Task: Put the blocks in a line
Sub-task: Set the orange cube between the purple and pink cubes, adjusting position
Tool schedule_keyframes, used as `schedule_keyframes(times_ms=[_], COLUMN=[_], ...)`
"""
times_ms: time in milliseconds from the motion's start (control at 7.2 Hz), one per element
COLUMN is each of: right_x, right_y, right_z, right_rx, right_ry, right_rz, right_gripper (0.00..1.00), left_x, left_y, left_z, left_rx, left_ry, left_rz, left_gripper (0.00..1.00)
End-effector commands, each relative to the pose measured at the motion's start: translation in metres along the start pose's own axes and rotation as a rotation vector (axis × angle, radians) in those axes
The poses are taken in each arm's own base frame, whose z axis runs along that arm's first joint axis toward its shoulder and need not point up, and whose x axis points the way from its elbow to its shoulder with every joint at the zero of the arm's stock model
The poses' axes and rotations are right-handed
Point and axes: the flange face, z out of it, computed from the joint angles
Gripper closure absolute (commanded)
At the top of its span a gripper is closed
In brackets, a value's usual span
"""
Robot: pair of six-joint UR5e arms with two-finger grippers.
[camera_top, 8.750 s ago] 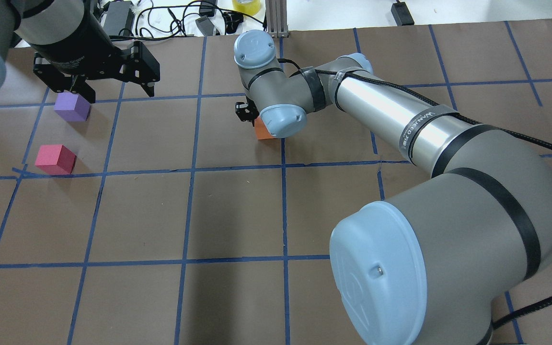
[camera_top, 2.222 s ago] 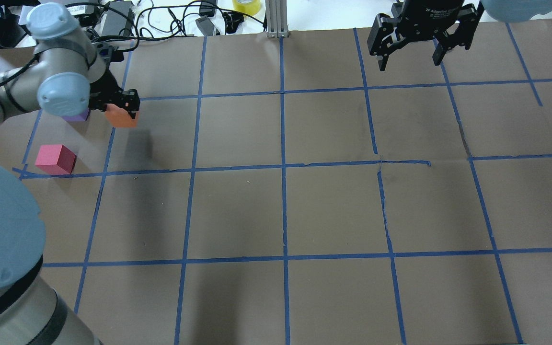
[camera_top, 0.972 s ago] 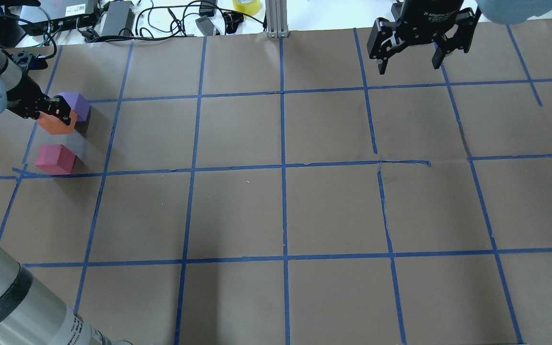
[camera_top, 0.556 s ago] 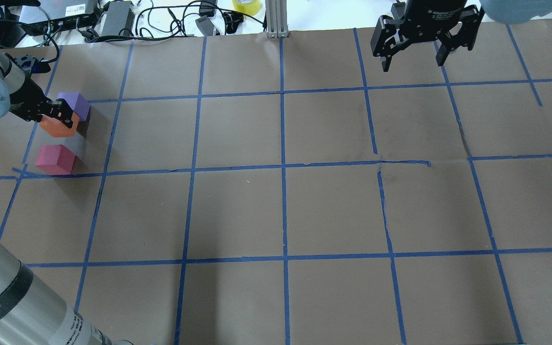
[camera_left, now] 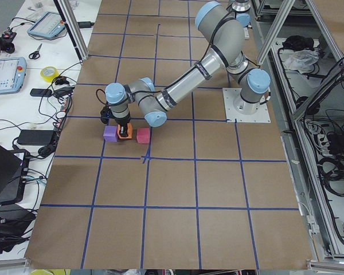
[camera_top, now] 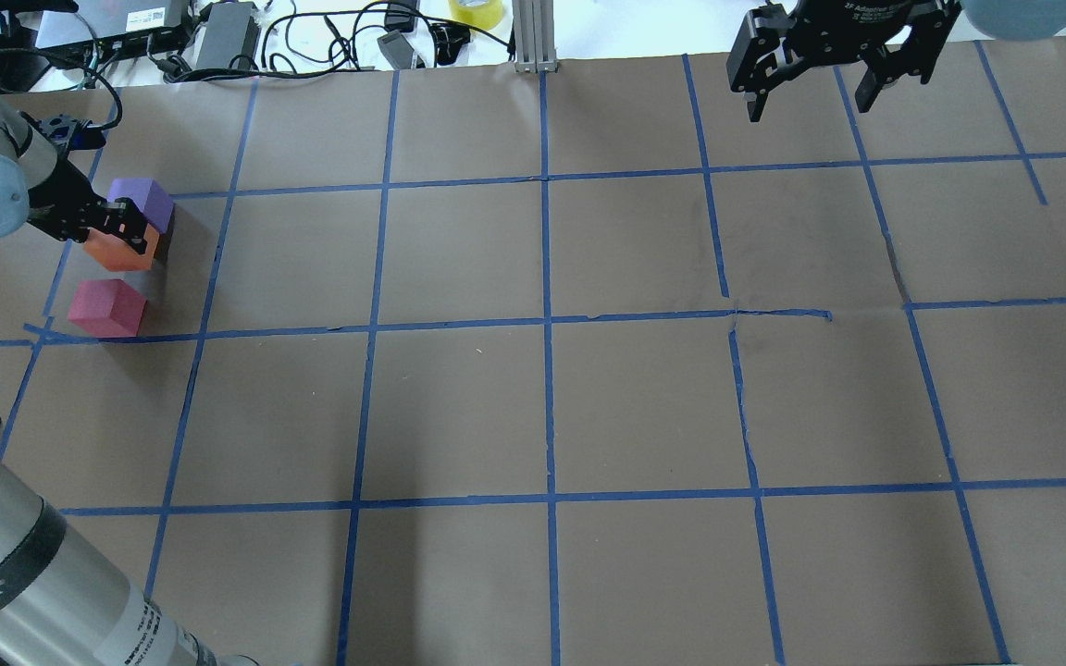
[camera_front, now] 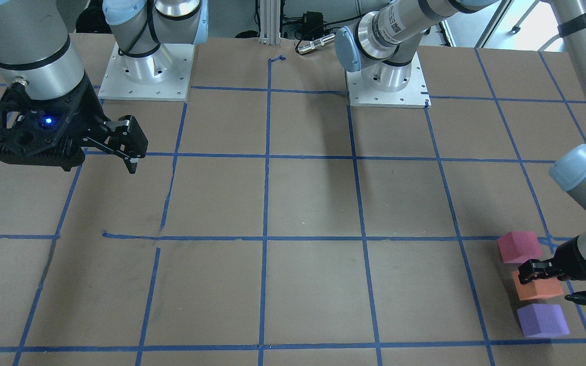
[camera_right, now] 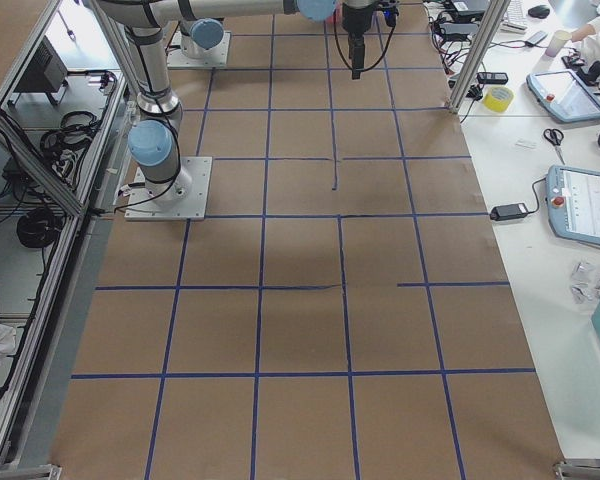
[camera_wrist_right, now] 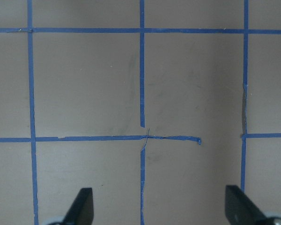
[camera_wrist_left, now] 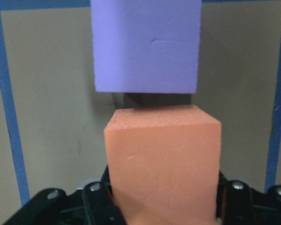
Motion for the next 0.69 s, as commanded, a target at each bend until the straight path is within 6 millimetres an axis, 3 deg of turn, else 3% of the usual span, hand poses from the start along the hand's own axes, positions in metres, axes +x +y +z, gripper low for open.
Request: schedule_keyframes(times_ms=[0, 556], right_x=[-0.002, -0.002], right_y=[0.004, 0.015], right_z=[-0.008, 0.001], right_rx=[0.017, -0.083], right_ry=[-0.005, -0.004], right_rz=[-0.003, -0.013], right_gripper=[0.0, 0.0], left_x=[0.0, -0.003], left_y=[-0.001, -0.004], left_z=[0.009, 0.009], left_rx=[-0.006, 0.009], left_ry=[0.01, -0.003], left_rz=[0.0, 0.066], left_gripper=[1.0, 1.0])
